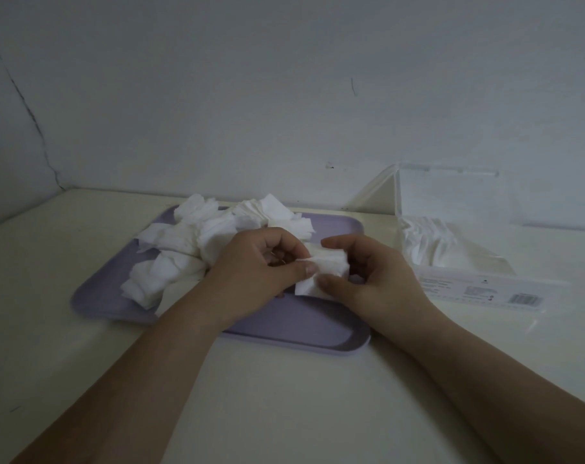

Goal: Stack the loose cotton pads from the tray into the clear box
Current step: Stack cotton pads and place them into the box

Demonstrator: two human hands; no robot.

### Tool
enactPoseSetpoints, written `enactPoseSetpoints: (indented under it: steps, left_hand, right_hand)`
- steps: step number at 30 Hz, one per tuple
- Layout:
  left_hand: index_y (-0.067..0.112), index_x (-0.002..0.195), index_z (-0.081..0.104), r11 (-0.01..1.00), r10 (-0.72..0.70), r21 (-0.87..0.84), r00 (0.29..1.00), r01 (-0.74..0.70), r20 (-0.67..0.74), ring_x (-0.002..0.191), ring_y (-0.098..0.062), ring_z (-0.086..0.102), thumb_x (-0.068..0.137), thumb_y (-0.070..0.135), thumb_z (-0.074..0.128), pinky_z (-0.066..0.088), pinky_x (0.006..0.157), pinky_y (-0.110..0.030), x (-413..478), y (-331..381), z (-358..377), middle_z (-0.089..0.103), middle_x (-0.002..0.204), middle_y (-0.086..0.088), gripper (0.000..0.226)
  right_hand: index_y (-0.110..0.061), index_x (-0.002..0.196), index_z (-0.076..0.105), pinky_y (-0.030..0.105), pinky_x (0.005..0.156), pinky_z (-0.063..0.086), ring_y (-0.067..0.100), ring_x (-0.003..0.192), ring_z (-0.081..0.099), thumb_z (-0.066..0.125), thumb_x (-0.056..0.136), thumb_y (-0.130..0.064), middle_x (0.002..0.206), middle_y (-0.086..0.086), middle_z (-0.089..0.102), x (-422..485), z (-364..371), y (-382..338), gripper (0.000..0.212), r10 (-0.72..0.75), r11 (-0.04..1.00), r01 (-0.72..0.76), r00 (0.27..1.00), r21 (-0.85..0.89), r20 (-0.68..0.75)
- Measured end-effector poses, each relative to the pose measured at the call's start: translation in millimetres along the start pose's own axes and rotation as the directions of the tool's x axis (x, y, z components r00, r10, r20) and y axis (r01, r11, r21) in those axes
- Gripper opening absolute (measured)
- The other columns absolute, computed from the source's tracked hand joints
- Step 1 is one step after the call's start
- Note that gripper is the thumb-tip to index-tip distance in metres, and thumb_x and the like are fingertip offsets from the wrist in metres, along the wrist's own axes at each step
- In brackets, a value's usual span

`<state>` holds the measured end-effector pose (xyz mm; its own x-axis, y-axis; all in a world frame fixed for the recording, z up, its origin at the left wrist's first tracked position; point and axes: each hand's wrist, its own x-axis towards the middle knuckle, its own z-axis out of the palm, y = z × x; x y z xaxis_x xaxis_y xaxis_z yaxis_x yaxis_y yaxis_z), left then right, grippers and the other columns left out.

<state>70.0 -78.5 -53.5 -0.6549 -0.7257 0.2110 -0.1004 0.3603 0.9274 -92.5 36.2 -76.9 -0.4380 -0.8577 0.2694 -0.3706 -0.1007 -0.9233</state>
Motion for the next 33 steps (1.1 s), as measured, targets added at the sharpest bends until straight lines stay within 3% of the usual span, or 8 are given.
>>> enactPoseSetpoints:
  steps: [5,9,14,19,22,25,29,33]
  left_hand:
    - [0.028,0.120,0.063,0.992,-0.032,0.121,0.998,0.025,0.052,0.061,-0.004,0.054,0.068,0.018,0.096,0.048,0.062,-0.021,4.3,-6.0,-3.2,0.060,0.076,0.004,0.063]
    - [0.022,0.107,0.073,0.983,0.033,0.176,0.996,-0.048,0.083,0.056,-0.006,0.044,0.075,0.016,0.091,0.037,0.054,-0.017,2.6,-1.4,-1.2,0.055,0.067,0.000,0.037]
    - [0.020,0.107,0.070,0.978,-0.069,0.202,0.990,0.043,0.121,0.050,-0.003,0.043,0.072,0.019,0.093,0.035,0.052,-0.017,2.2,0.2,-4.3,0.051,0.054,0.012,0.042]
    - [0.014,0.099,0.071,0.983,-0.111,0.157,0.987,0.092,0.118,0.054,-0.006,0.050,0.075,0.019,0.090,0.041,0.058,-0.025,0.8,0.0,-0.7,0.059,0.055,0.003,0.031]
    - [0.023,0.100,0.070,0.984,-0.052,0.174,0.995,0.037,0.083,0.066,-0.013,0.056,0.071,0.028,0.088,0.047,0.066,-0.035,0.2,-1.4,3.8,0.067,0.079,-0.022,0.034]
    - [0.021,0.107,0.070,0.982,-0.055,0.184,0.997,0.045,0.052,0.065,-0.010,0.054,0.079,0.021,0.087,0.046,0.064,-0.028,3.4,-2.5,4.4,0.064,0.077,-0.009,0.033]
    - [0.023,0.100,0.074,0.980,-0.159,0.125,0.987,0.155,0.021,0.057,-0.002,0.058,0.086,0.050,0.075,0.045,0.057,-0.020,-1.7,8.7,6.8,0.069,0.070,0.005,0.030]
    - [0.015,0.075,0.067,0.908,-0.398,0.154,0.917,0.389,0.030,0.033,-0.008,0.049,0.101,0.030,0.055,0.033,0.038,-0.016,9.3,20.1,3.3,0.062,0.047,0.005,0.032]
  right_hand:
    - [-0.020,0.127,0.061,0.019,0.085,0.054,0.009,0.100,0.072,0.066,0.083,0.013,0.108,0.001,0.076,1.6,-1.6,2.9,0.055,-0.120,0.992,0.121,0.993,-0.023,0.022]
    - [-0.033,0.126,0.059,0.010,0.089,0.047,0.000,0.109,0.065,0.063,0.085,0.009,0.118,-0.011,0.070,1.0,0.3,0.4,0.059,-0.145,0.980,0.153,0.987,-0.127,0.064]
    - [-0.041,0.142,0.053,0.040,0.115,0.040,0.013,0.134,0.050,0.059,0.079,-0.006,0.140,-0.013,0.058,0.4,4.1,7.6,0.072,-0.189,0.949,0.203,0.979,-0.240,0.080]
    - [-0.025,0.152,0.045,0.058,0.114,0.032,0.016,0.139,0.043,0.044,0.083,-0.019,0.150,0.004,0.049,0.7,9.3,14.6,0.070,-0.270,0.830,0.322,0.946,-0.456,0.177]
    - [-0.027,0.153,0.044,0.056,0.115,0.032,0.022,0.141,0.041,0.040,0.086,-0.026,0.153,0.009,0.046,0.7,11.5,16.8,0.067,-0.264,0.817,0.314,0.949,-0.483,0.171]
    - [-0.030,0.151,0.046,0.052,0.120,0.029,0.027,0.148,0.035,0.044,0.088,-0.021,0.158,0.015,0.042,1.4,10.6,13.1,0.063,-0.214,0.865,0.255,0.966,-0.431,0.141]
    - [-0.023,0.150,0.048,0.053,0.118,0.032,0.017,0.145,0.032,0.047,0.083,-0.010,0.156,0.017,0.045,-0.8,11.8,11.2,0.068,-0.267,0.841,0.306,0.952,-0.446,0.151]
    - [-0.016,0.142,0.059,0.053,0.112,0.041,0.024,0.133,0.052,0.051,0.082,-0.010,0.143,0.009,0.058,3.2,11.7,22.0,0.061,-0.325,0.859,0.338,0.940,-0.385,0.101]
